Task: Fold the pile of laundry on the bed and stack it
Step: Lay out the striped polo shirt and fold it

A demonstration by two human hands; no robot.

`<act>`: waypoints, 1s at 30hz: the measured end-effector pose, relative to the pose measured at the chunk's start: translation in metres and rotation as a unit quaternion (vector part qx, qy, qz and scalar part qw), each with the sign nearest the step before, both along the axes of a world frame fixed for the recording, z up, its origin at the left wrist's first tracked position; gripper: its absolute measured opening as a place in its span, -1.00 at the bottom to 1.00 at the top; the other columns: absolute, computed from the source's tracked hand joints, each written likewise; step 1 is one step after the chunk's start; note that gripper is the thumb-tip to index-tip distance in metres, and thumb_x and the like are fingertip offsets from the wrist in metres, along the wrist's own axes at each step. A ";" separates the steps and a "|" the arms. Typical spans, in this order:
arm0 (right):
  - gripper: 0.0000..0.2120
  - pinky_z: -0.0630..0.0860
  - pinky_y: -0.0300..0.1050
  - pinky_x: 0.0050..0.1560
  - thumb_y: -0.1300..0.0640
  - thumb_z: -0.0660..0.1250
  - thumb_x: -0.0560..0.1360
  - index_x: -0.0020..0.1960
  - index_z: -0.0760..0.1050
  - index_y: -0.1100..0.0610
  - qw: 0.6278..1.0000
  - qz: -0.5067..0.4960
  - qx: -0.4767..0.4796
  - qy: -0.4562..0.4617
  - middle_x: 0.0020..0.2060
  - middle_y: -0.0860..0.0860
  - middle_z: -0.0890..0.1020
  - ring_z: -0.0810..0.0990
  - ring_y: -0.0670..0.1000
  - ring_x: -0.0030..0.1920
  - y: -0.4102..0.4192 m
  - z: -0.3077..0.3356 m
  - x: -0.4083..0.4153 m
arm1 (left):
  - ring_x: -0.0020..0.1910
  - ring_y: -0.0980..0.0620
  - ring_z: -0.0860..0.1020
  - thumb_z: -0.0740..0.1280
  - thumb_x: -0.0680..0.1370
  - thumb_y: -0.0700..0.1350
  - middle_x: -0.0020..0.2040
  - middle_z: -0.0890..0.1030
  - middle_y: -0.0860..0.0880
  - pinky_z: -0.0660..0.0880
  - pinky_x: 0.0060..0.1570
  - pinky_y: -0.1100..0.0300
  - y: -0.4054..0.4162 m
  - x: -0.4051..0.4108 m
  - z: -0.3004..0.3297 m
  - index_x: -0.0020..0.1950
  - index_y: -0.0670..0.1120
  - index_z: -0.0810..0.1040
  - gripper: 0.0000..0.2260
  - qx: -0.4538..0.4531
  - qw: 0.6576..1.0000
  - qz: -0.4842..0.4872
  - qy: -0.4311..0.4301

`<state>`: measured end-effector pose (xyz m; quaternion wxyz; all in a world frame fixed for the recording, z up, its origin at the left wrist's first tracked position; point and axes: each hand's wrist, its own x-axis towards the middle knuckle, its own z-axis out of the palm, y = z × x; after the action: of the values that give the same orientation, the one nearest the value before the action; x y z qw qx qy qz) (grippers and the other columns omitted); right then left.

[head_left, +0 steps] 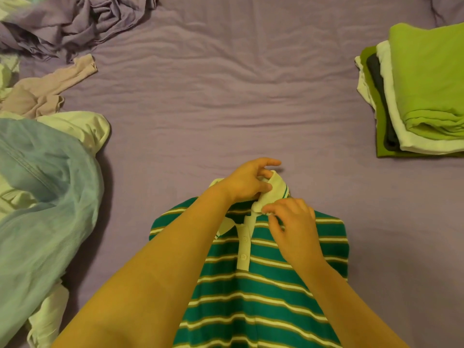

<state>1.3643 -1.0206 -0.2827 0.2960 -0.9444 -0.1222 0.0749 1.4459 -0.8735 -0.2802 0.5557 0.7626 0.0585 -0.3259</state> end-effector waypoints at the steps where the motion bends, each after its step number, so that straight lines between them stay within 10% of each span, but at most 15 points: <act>1: -0.84 0.45 0.01 0.10 0.19 0.47 0.41 -0.04 0.66 -0.01 0.995 0.078 -0.053 -0.026 -0.07 -0.06 0.65 0.56 0.04 0.06 -0.002 0.001 -0.002 | -0.02 0.02 0.52 0.31 0.52 -0.39 0.07 0.50 0.00 0.56 0.01 0.11 0.000 -0.001 0.000 0.43 0.02 0.35 -0.45 -0.001 1.000 -0.006 -0.002; 5: -0.82 0.25 -0.04 0.34 0.15 0.31 0.52 0.05 0.63 -0.04 0.954 0.264 -0.136 0.043 0.10 -0.12 0.61 0.42 -0.02 0.30 -0.012 0.002 -0.001 | 0.03 0.05 0.54 0.34 0.53 -0.31 0.21 0.49 -0.01 0.51 0.00 0.30 0.009 -0.012 0.005 0.46 0.01 0.30 -0.45 0.043 0.997 -0.022 -0.065; 12: -0.76 0.39 -0.43 0.01 0.30 0.15 0.59 0.12 0.50 0.07 0.988 0.058 0.072 0.122 0.15 -0.02 0.53 0.50 -0.22 -0.04 -0.005 0.013 0.047 | 0.11 0.07 0.52 0.35 0.53 0.04 0.13 0.61 0.05 0.45 0.12 0.17 0.069 -0.040 0.019 0.20 0.01 0.60 -0.73 0.267 0.928 -0.229 -0.124; 17: -0.66 0.37 -0.26 0.01 -0.08 0.27 0.54 0.29 0.42 -0.05 0.982 0.100 -0.069 0.147 0.16 -0.14 0.54 0.50 -0.08 0.13 0.001 0.005 0.039 | 0.13 0.07 0.46 0.34 0.49 0.18 0.12 0.60 0.09 0.38 0.06 0.22 0.080 -0.049 0.018 0.19 0.06 0.60 -0.66 0.288 0.891 -0.316 -0.154; 30: -0.78 0.46 -0.19 -0.22 0.17 0.22 0.58 0.23 0.42 0.08 0.982 0.096 -0.158 0.032 0.15 0.04 0.47 0.50 0.01 -0.13 0.022 -0.011 0.020 | 0.02 -0.01 0.50 0.27 0.58 0.04 0.04 0.57 -0.01 0.33 -0.03 0.15 0.060 -0.038 0.012 0.13 0.06 0.60 -0.81 0.327 0.902 -0.210 -0.188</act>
<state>1.3844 -0.9983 -0.2940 0.1386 -0.9603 -0.1891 0.1513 1.4078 -0.8137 -0.2685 0.1945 0.9431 -0.1047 -0.2484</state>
